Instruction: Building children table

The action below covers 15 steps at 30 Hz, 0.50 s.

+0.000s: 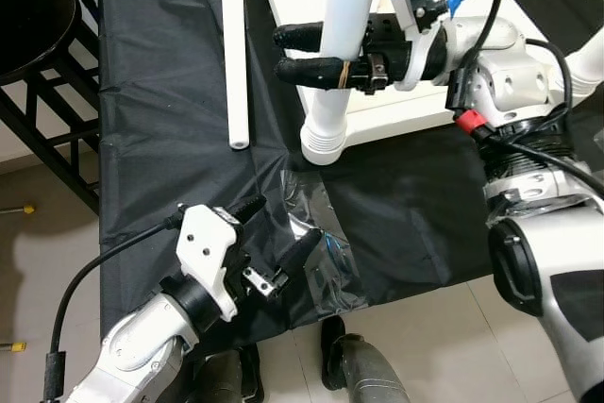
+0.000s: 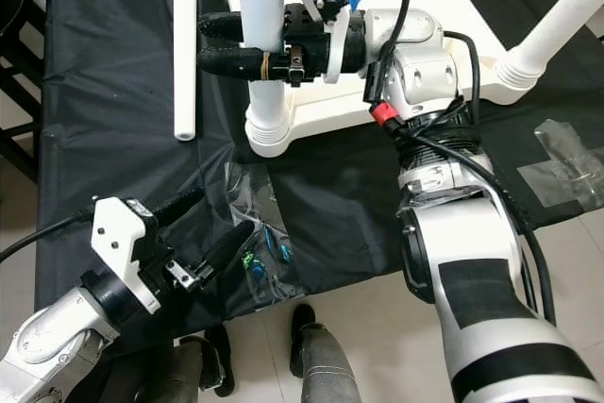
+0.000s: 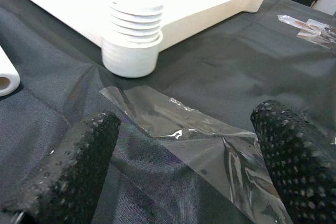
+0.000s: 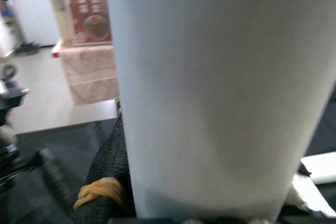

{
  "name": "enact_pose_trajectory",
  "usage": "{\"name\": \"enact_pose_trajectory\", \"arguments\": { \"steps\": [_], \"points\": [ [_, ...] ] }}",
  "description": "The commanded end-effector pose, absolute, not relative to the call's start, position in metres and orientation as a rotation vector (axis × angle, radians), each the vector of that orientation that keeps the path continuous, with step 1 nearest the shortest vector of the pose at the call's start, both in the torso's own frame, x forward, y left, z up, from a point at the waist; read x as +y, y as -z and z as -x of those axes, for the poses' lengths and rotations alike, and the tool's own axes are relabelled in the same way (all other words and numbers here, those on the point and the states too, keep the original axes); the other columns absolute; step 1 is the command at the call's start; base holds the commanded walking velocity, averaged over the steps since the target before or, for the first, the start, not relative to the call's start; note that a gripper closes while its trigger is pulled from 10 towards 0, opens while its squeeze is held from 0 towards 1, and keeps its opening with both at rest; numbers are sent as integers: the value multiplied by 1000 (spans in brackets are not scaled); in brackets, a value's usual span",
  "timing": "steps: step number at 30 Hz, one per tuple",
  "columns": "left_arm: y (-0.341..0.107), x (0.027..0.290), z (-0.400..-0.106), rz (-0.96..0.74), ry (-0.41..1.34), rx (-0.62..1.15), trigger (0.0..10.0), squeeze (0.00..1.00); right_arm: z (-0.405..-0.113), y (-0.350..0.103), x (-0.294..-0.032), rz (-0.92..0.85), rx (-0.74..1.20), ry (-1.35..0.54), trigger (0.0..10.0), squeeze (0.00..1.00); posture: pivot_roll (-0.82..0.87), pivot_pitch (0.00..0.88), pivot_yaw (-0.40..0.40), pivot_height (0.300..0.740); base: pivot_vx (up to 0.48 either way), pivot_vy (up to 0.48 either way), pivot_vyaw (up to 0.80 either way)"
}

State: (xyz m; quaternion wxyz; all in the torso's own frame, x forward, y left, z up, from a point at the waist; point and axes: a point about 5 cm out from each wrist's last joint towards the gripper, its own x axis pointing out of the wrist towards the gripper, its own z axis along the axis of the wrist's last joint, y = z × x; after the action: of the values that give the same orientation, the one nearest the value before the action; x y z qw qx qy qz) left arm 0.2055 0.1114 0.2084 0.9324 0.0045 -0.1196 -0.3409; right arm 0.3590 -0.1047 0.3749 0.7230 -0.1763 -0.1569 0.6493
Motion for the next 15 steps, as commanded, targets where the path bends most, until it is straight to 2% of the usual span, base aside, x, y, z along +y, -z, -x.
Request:
{"name": "enact_pose_trajectory", "arguments": {
  "steps": [1, 15],
  "points": [
    [-201, 112, -205, -3, 694, -208, 10000, 0, -371, -355, -108, 346, -253, -1341, 10000, 0, 41, 451, -10, 740, 0, 0, 0],
    [-202, 111, -206, -6, 694, -211, 10000, 0, -369, -366, -107, 344, -277, -1329, 10000, 0, 38, 452, -14, 740, 0, 0, 0]
  ]
}}
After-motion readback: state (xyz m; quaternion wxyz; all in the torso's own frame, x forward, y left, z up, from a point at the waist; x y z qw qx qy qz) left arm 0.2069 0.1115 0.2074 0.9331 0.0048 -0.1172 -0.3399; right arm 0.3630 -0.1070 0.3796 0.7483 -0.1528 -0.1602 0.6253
